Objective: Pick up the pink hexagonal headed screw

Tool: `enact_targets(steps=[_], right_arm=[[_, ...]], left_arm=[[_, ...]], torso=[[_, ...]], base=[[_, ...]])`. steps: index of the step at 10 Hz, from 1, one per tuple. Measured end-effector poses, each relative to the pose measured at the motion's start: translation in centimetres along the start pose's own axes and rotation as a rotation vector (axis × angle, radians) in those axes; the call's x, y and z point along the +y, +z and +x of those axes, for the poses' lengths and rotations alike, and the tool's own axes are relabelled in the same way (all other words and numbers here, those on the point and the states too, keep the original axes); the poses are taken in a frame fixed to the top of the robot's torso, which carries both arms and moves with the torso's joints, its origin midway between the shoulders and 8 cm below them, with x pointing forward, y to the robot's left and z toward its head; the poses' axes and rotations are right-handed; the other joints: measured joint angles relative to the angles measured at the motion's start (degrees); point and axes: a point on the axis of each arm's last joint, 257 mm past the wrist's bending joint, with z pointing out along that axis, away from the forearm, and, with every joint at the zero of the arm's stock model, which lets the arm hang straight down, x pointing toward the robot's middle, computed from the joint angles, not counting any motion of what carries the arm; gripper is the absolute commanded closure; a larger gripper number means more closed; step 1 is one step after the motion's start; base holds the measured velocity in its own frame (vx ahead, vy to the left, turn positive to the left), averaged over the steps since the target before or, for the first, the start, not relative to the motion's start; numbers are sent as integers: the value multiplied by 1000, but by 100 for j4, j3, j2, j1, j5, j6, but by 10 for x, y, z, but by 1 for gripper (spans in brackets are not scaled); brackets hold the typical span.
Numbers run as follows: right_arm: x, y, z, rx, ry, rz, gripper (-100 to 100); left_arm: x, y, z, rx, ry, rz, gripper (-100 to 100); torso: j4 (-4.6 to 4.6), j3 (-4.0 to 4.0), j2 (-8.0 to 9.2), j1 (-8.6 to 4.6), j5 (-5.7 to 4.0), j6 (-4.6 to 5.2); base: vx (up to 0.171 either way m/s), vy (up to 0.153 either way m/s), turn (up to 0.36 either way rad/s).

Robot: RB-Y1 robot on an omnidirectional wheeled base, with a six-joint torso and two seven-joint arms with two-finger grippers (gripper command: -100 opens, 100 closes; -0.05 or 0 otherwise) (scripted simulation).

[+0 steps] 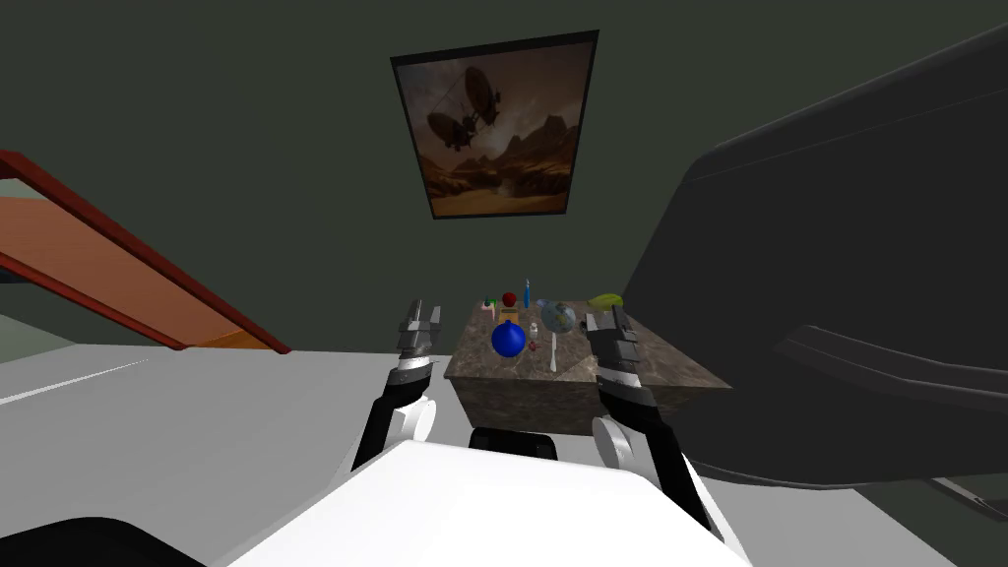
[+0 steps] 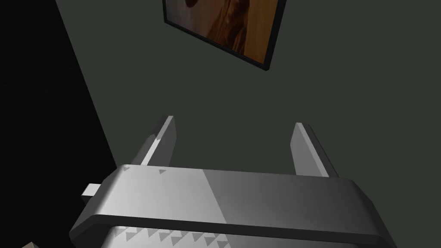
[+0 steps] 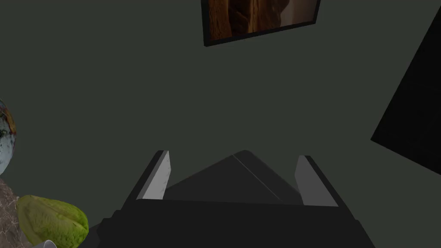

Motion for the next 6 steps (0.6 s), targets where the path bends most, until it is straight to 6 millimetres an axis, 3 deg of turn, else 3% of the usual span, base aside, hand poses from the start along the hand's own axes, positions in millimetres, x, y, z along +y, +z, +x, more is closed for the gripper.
enact_targets(steps=[6], right_arm=[[-21, -7, 8, 153, -211, 65, -100]], left_arm=[[0, 0, 0, 0, 0, 0, 0]], torso=[[7, 19, 33, -50, -11, 0]], base=[[-108, -106, 123]])
